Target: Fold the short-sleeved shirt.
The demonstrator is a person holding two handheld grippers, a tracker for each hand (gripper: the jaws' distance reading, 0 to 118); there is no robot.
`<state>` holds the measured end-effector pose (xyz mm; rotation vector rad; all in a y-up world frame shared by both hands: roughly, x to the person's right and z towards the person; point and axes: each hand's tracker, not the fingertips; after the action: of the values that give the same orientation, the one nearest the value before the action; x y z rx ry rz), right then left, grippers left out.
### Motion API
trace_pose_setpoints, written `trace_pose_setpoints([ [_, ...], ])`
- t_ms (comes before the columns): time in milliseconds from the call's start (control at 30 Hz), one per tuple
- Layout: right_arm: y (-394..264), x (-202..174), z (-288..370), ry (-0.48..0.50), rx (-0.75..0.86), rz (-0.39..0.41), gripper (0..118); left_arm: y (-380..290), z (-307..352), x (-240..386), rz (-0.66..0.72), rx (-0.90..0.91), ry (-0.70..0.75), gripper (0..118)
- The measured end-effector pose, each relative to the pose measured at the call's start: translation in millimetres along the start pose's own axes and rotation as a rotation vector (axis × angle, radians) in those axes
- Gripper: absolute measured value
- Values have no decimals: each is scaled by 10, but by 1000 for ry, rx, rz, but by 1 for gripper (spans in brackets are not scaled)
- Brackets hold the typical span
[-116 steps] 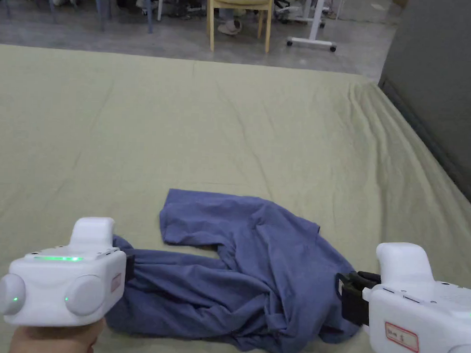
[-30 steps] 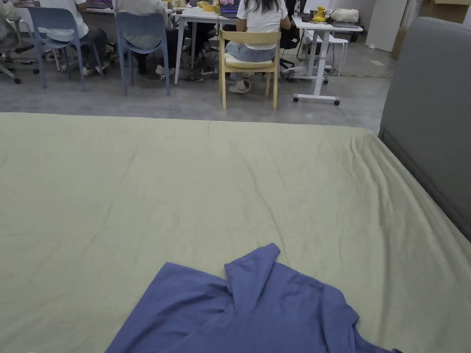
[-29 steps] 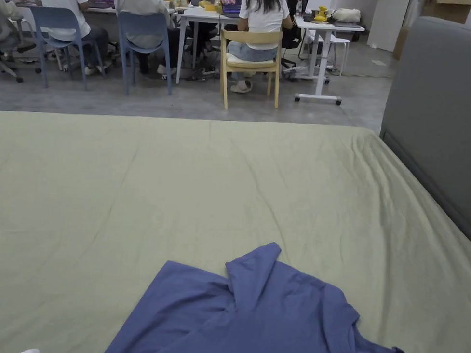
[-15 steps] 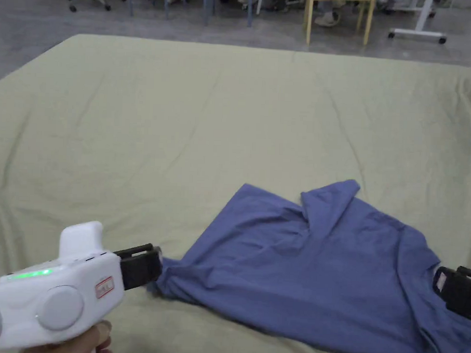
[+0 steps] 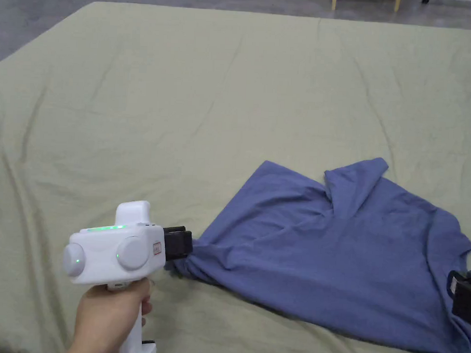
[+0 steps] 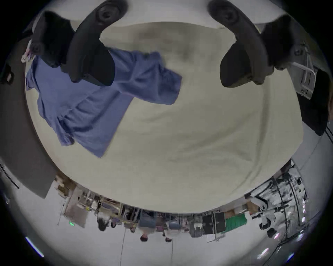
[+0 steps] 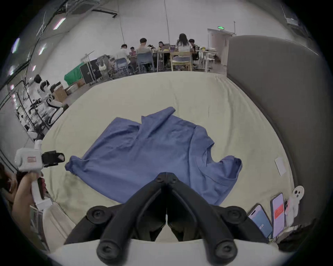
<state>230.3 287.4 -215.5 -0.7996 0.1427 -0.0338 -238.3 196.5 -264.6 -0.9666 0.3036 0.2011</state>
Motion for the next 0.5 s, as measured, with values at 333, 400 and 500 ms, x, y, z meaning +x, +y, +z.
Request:
trace_pose_setpoints([
  [333, 420, 156, -504, -92, -70, 138, 2, 72, -131, 226, -34, 36, -95, 0],
  [400, 712, 278, -737, -39, -50, 170, 2, 59, 194, 339, -88, 95, -66, 0],
  [500, 1169, 465, -1336, 42, -82, 184, 77, 122, 347, 338, -51, 93, -149, 0],
])
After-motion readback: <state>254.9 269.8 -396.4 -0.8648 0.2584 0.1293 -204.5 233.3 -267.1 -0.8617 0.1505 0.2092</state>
